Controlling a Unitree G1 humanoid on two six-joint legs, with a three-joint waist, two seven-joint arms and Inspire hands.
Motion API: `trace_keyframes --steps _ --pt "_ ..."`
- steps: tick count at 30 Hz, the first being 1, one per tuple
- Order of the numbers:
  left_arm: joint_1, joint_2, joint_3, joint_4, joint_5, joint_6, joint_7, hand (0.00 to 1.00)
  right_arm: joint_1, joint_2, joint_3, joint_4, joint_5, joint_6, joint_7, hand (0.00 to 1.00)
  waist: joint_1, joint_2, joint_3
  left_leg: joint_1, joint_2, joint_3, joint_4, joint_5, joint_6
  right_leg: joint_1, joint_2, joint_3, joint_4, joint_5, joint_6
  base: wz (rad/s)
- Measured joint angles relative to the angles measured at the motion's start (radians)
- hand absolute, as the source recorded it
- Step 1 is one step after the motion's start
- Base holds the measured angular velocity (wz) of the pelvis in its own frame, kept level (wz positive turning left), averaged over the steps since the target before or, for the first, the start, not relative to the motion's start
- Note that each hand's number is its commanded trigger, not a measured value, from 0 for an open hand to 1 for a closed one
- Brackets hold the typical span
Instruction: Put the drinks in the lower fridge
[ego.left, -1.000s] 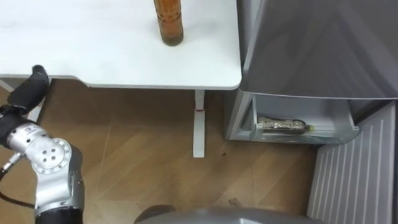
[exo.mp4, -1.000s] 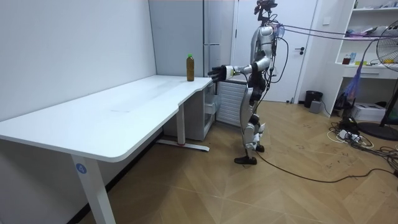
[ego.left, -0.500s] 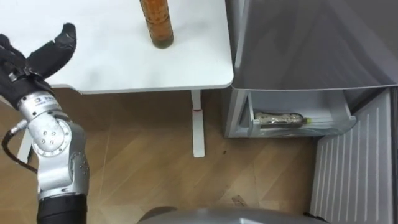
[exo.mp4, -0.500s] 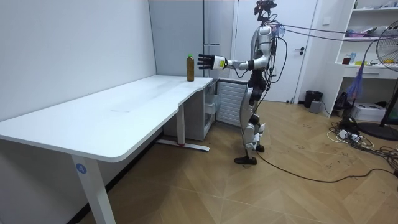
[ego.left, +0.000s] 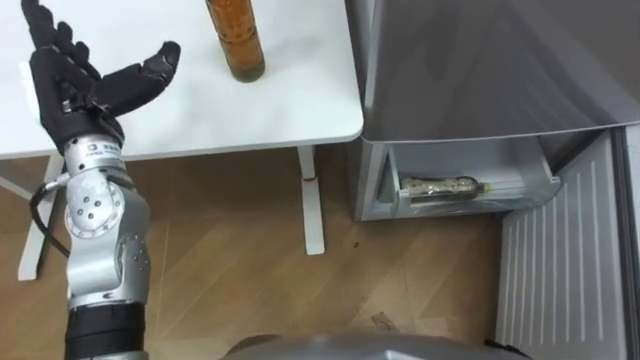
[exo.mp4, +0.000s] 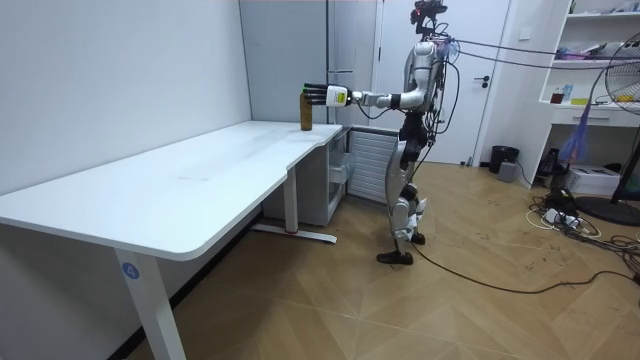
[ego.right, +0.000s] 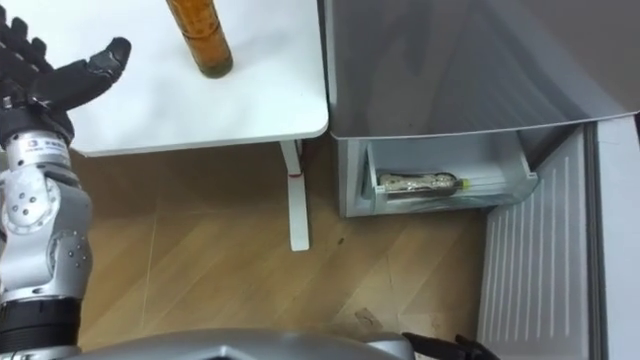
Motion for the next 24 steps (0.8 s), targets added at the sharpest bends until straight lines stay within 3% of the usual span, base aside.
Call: trace_keyframes --steps 3,9,16,21,24 --pt "-0.027 0.001 0.006 0.000 -0.084 0.022 -0.031 0.00 0.001 0.002 -0.020 -0.001 0.000 0.001 0.000 0.00 -0.004 0.007 0.0049 -0.001 0.007 0.006 0.001 -0.002 -0.002 -0.004 0.005 0.004 0.000 0.003 -0.004 -0.11" --pt "-0.087 0.007 0.013 0.031 -0.189 0.040 -0.089 0.00 0.003 -0.013 -0.029 -0.006 -0.006 0.009 -0.011 0.00 -0.007 0.021 0.0044 0.007 0.013 0.022 -0.009 -0.001 -0.007 -0.008 0.010 0.018 0.000 0.004 -0.005 -0.08" --pt "-0.130 0.035 0.015 0.133 -0.192 0.091 -0.120 0.00 0.001 -0.014 -0.067 -0.009 -0.050 0.020 -0.037 0.00 -0.034 0.022 0.0040 0.017 0.012 0.030 -0.014 -0.002 -0.007 -0.007 0.011 0.047 0.000 0.004 -0.005 -0.07" --pt "-0.160 0.055 0.015 0.219 -0.193 0.118 -0.138 0.00 0.015 -0.015 -0.066 -0.013 -0.167 0.065 -0.084 0.00 -0.040 0.021 0.0046 0.025 0.013 0.034 -0.021 -0.002 -0.007 -0.016 0.011 0.064 0.018 0.004 -0.005 -0.08" --pt "-0.168 0.086 0.018 0.253 -0.194 0.144 -0.144 0.00 0.028 -0.015 -0.066 -0.008 -0.241 0.087 -0.102 0.00 -0.053 0.022 0.0038 0.032 0.015 0.046 -0.025 -0.002 -0.006 -0.018 0.011 0.083 0.017 0.004 -0.005 -0.14"
